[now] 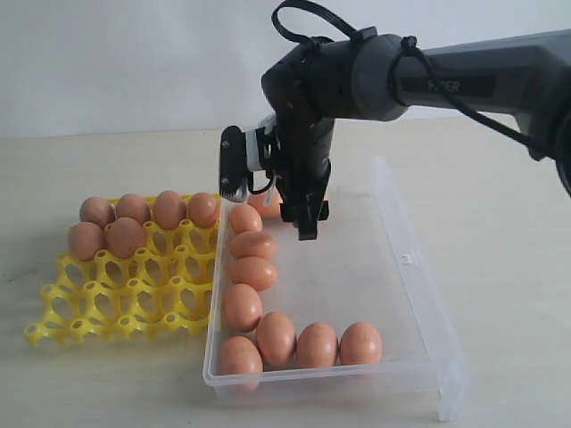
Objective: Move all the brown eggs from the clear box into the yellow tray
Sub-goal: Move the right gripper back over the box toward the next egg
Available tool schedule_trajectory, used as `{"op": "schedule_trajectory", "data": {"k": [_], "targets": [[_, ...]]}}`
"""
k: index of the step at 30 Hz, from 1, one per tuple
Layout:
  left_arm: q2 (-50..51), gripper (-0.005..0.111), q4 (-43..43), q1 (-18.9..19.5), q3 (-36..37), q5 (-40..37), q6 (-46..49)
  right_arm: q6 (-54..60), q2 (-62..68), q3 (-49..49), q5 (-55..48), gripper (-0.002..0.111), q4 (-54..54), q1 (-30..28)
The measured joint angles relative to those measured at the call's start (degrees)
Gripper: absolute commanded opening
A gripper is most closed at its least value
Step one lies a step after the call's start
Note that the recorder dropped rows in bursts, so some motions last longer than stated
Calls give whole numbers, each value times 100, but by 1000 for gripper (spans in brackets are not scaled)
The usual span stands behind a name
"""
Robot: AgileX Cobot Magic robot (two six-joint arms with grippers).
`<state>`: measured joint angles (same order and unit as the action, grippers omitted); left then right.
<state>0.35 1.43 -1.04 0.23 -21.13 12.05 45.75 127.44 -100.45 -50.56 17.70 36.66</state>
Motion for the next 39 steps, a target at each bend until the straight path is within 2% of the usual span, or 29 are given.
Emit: {"op": "schedule_trajectory", "data": {"k": [16,20,25,26,32,34,36,37,39], "targets": [[0,0,0,0,0,0,0,205,588,0,749,68,103,-270],[0,0,0,0,0,0,0,35,630,0,895,48,214,-303],[0,0,0,0,0,0,0,-233,691,0,985,5,353,-330],[0,0,0,0,0,0,0,-306,704,0,985,0,353,-339],[0,0,0,0,0,0,0,-857,656,0,965,0,353,-339],[0,0,0,0,0,0,0,-1346,479,0,977,0,339,-339],[0,0,0,0,0,0,0,-2414,151,0,887,1,141,-339],[0,0,0,0,0,0,0,-3262,-128,0,655,4,-21,-339],[0,0,0,0,0,0,0,-4107,-497,0,60,12,-205,-339]]}}
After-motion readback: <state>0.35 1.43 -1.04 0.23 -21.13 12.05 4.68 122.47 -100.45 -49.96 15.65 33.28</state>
